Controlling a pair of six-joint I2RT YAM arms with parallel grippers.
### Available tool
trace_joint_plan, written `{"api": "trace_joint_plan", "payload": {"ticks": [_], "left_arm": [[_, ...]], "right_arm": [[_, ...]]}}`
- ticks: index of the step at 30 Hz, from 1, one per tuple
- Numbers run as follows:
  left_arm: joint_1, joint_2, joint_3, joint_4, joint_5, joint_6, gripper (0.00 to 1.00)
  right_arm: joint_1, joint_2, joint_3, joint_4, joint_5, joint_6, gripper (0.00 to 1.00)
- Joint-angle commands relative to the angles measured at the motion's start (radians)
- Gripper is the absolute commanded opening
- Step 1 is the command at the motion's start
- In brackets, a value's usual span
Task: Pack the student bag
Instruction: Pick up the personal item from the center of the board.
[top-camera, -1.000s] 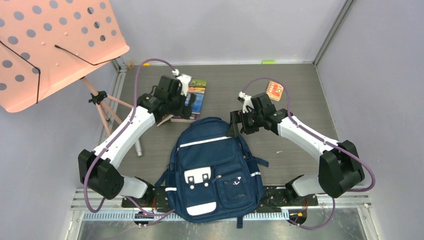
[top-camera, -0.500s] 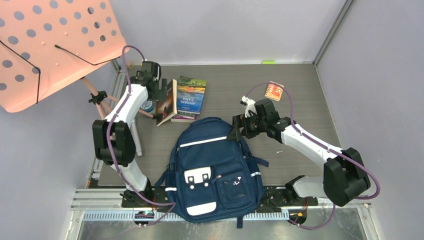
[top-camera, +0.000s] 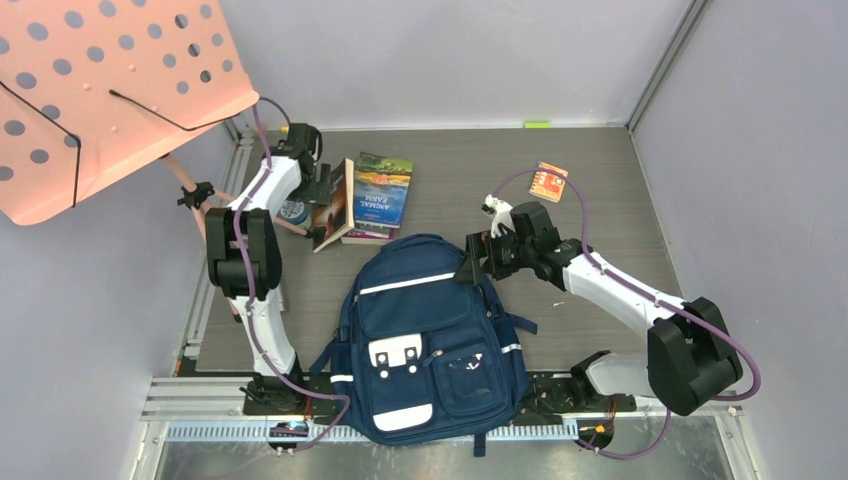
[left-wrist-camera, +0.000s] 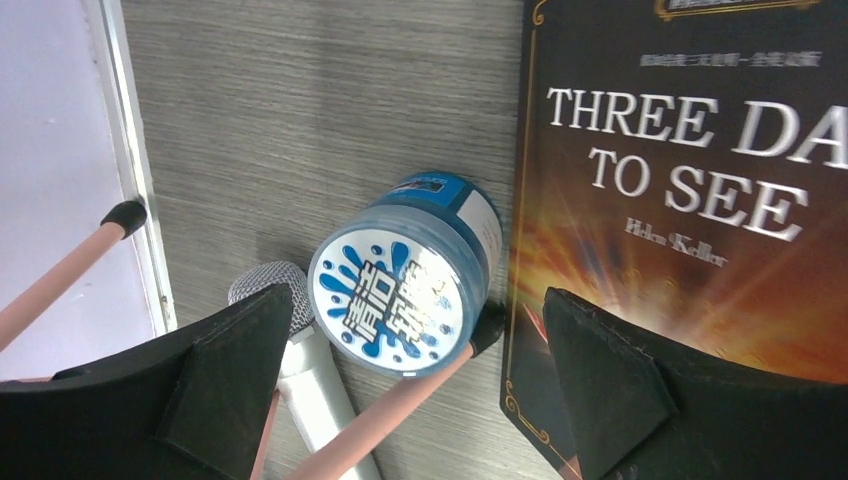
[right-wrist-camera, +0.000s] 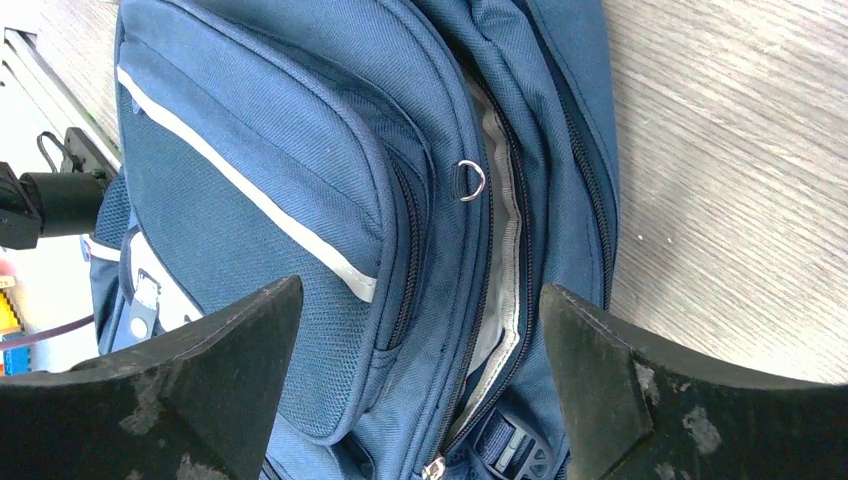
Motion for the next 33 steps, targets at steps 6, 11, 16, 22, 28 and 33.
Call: {"api": "trace_joint_plan", "payload": {"ticks": [6, 11, 16, 22, 28, 33], "left_arm": [[0.031, 0.052, 0.042, -0.043, 0.01, -0.038, 1.0], [0.04, 0.081, 0.043, -0.047, 0.101, -0.054, 0.98], [0.037, 0.083, 0.026, -0.037, 0.188, -0.075, 0.93], [0.04, 0.097, 0.015, -0.029, 0.138, -0.064, 0.86], [0.038, 0.088, 0.015, -0.034, 0.114, -0.073, 0.43], [0.033, -0.002, -0.008, -0.012, 0.113, -0.072, 0.17]], "right_arm": [[0.005, -0.024, -0.002, 0.059, -0.011, 0.013, 0.95], [0.005, -0.026, -0.01, 0.06, -0.005, 0.016, 0.95], [0.005, -0.033, -0.02, 0.07, -0.001, 0.026, 0.95], [0.005, -0.037, -0.021, 0.071, -0.002, 0.036, 0.94], [0.005, -0.05, -0.02, 0.068, 0.018, 0.044, 0.93], [0.005, -0.035, 0.001, 0.073, 0.053, 0.072, 0.97]]}}
